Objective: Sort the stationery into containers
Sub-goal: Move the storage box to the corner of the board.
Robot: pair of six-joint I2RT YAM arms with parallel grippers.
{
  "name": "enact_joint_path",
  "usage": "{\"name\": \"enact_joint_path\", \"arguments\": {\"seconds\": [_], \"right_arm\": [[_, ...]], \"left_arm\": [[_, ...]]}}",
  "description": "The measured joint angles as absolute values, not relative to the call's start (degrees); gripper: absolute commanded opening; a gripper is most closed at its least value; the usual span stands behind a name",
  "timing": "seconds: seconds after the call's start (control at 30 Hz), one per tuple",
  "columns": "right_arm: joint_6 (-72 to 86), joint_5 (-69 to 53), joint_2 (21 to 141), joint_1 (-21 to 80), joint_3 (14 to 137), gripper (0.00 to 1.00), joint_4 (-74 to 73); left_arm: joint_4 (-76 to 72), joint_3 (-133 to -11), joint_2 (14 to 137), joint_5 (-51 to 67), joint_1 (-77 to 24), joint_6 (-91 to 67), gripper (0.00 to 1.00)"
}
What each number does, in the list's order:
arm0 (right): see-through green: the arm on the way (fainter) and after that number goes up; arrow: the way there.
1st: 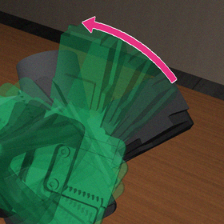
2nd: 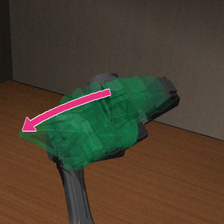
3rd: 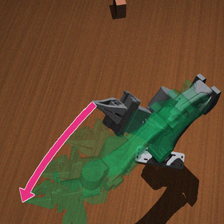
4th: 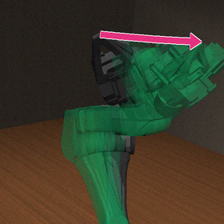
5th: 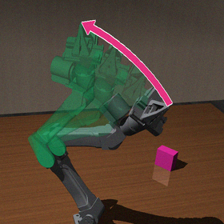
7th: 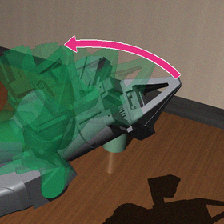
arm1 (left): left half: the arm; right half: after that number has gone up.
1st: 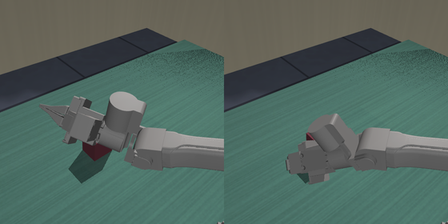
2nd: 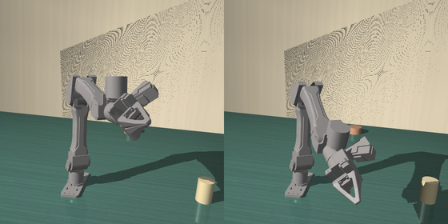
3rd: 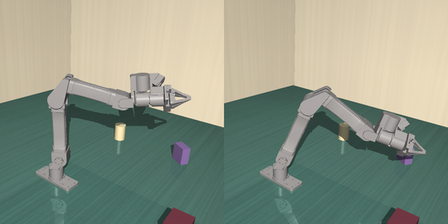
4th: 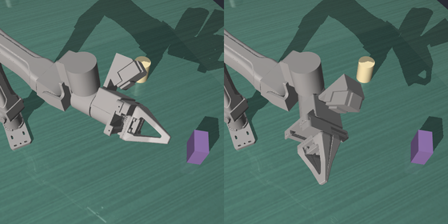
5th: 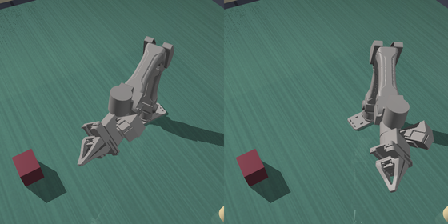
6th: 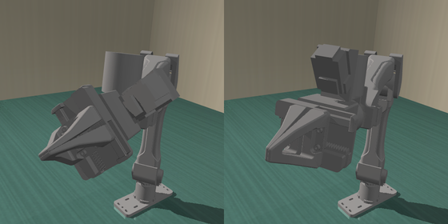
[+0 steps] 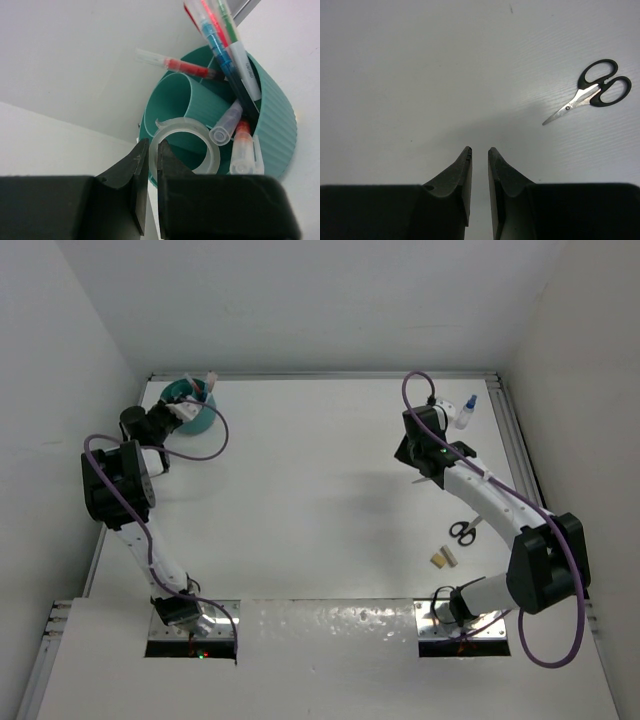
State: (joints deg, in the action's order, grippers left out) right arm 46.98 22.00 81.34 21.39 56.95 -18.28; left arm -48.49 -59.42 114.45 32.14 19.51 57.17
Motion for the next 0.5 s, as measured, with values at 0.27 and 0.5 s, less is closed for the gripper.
{"name": "enact_joint_path", "arguments": {"seconds": [0.27, 0.5], "right_arm": [[47.1, 22.0, 81.3, 20.8, 56.9, 0.19, -18.9], [47.6, 21.9, 81.3, 20.8, 56.9, 0.19, -19.4]], "left_arm": [[-48.1, -59.8, 114.8, 30.9, 19.2, 57.6, 0.32], [-48.1, -59.8, 114.8, 30.4, 19.2, 57.1, 0.37]]}}
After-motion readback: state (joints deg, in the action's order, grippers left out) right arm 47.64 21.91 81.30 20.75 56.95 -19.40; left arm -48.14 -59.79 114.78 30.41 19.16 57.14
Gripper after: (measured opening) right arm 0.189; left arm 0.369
